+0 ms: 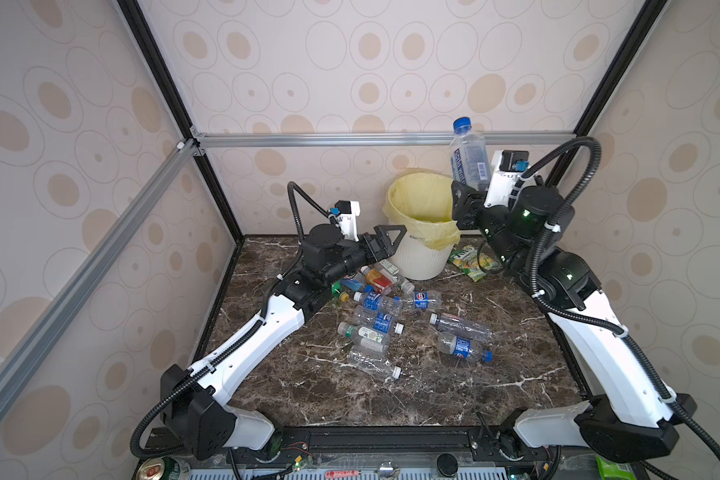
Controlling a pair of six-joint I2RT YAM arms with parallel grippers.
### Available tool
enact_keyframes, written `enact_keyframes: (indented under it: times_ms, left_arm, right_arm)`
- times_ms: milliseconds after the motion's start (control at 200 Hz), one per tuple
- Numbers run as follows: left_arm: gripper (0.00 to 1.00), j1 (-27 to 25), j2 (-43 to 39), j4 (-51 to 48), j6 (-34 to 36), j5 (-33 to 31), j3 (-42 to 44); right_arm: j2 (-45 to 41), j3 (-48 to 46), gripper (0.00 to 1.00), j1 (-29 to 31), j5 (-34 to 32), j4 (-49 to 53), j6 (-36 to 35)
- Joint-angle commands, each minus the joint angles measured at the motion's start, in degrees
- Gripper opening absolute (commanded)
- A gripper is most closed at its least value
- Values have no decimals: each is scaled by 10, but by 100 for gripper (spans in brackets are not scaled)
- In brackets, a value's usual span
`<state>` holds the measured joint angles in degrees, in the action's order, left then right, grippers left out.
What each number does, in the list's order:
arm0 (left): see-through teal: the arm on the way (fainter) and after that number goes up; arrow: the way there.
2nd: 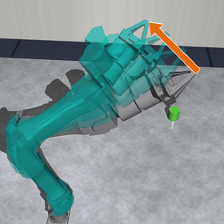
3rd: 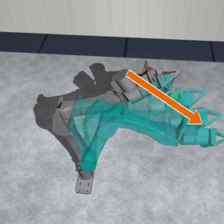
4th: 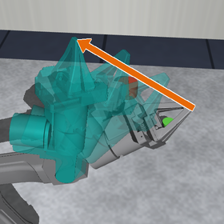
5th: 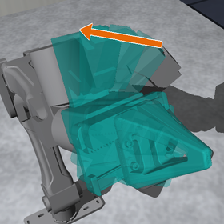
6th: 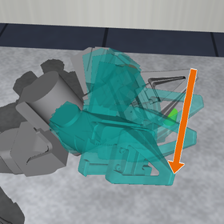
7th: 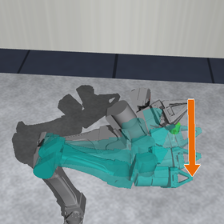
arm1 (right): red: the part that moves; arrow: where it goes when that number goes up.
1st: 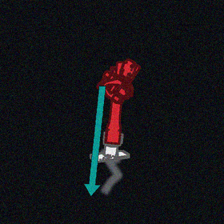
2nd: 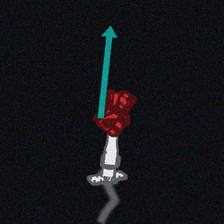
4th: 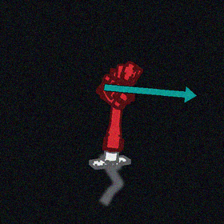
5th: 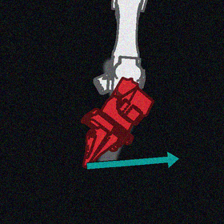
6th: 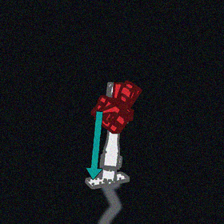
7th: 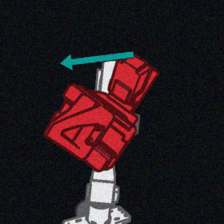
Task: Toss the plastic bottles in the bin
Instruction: 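Raise the blue-capped bottle over the bin with the right gripper and release, then return the right arm from the bin while the left gripper reaches toward bottles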
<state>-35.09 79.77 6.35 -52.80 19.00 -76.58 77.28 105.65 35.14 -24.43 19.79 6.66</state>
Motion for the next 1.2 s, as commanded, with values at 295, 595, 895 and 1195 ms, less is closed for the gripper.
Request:
enact_keyframes:
  times_ms: [295,595,895,1195]
  left_arm:
    - [99,-3,-16,-41,31,-19,-16]
    - [99,-3,-20,-40,34,-26,9]
    - [99,-2,-9,-43,32,-28,18]
    - [99,26,-1,-141,75,-77,-6]
  right_arm:
    - [258,196,88,-113,49,170,82]
    - [229,147,100,-114,44,139,80]
    - [203,102,100,-114,52,126,81]
    - [154,36,100,-112,116,108,104]
